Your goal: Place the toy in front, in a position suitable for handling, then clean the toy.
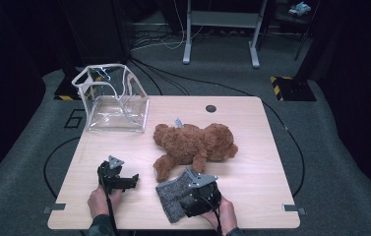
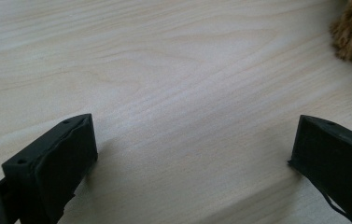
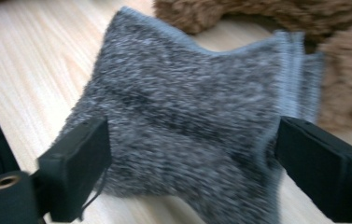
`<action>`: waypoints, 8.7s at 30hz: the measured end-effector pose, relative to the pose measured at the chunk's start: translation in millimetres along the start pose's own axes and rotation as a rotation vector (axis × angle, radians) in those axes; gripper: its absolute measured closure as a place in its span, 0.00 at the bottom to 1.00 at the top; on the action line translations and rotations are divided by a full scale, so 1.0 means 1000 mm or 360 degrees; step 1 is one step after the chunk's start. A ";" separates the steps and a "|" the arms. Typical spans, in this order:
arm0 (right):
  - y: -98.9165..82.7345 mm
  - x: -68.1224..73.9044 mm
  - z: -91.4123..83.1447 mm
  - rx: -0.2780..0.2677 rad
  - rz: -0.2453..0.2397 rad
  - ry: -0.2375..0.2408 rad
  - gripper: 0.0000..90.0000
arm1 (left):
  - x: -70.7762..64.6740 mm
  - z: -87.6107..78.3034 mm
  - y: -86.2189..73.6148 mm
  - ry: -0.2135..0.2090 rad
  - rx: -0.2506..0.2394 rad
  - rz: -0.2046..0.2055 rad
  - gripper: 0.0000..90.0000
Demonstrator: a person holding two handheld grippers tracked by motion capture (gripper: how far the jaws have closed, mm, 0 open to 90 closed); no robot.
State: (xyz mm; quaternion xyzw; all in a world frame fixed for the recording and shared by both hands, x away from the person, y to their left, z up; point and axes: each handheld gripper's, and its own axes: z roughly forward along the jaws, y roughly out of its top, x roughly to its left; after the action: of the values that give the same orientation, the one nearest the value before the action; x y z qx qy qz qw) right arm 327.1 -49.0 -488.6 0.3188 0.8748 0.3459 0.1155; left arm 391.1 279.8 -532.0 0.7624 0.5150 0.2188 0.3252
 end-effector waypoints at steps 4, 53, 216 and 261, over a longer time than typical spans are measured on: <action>0.000 0.006 0.009 0.0025 -0.0027 -0.0007 0.21 | 0.000 0.000 0.000 0.0002 -0.0004 0.0002 0.00; -0.035 -0.026 -0.039 -0.0149 0.0165 -0.0157 0.84 | 0.000 0.000 0.000 0.0000 -0.0003 0.0002 0.00; -0.074 -0.180 -0.067 -0.0026 0.0799 -0.0614 0.11 | -0.083 -0.011 0.050 -0.0352 -0.0234 0.0161 0.21; -0.071 -0.185 -0.076 -0.0118 0.0854 -0.0709 0.84 | -0.090 0.011 0.020 -0.0318 -0.0341 0.0269 0.70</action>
State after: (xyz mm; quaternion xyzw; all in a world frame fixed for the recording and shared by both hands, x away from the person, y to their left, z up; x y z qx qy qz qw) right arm 403.3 -246.6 -484.5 0.6006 0.7000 0.3174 0.2202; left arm 377.7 188.5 -525.3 0.7818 0.3880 0.2221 0.4346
